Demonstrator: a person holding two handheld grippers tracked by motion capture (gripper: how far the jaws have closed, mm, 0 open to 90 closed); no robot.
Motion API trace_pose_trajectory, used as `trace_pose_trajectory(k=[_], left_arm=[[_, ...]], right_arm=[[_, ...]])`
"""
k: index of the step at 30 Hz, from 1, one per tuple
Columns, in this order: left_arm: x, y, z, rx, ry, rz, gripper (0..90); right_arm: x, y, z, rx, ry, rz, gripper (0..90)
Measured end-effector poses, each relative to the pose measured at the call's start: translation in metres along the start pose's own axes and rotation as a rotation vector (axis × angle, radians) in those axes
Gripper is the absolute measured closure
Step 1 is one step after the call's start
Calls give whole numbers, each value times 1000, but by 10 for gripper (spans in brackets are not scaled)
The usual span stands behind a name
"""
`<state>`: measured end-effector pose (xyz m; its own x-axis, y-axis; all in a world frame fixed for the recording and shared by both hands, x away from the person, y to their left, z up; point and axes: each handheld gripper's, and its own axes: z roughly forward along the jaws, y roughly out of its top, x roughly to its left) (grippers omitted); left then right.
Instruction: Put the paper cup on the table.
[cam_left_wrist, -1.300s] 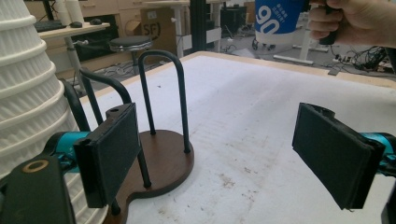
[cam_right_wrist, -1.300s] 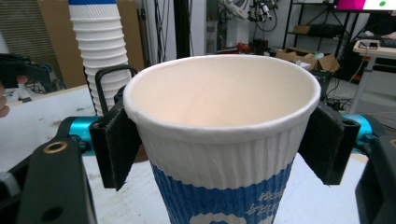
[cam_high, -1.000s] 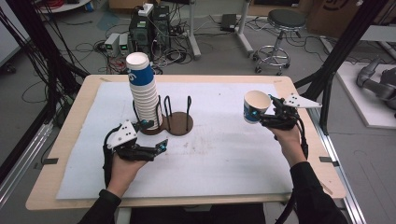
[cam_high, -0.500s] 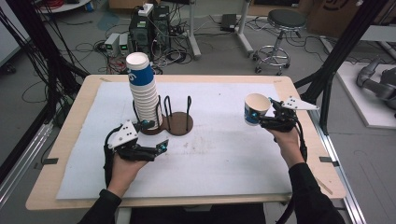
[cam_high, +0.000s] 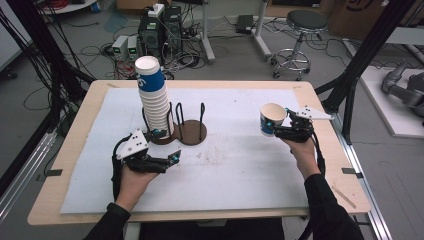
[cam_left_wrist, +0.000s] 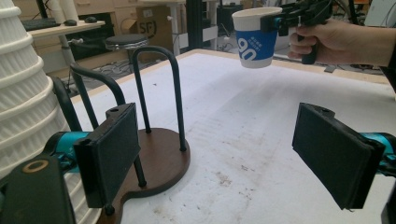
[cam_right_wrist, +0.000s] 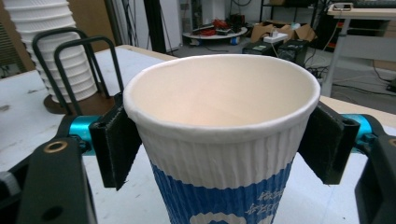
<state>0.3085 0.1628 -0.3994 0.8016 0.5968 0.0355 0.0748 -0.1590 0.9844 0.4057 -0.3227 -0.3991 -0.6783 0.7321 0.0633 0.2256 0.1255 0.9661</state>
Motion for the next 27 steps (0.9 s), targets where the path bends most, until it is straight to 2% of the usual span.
trace_pose_trajectory(k=[27], left_arm=[[-1,-1,4,1,-18,-4,149]], right_arm=[[-16,-22,27,68,-96,51,229]])
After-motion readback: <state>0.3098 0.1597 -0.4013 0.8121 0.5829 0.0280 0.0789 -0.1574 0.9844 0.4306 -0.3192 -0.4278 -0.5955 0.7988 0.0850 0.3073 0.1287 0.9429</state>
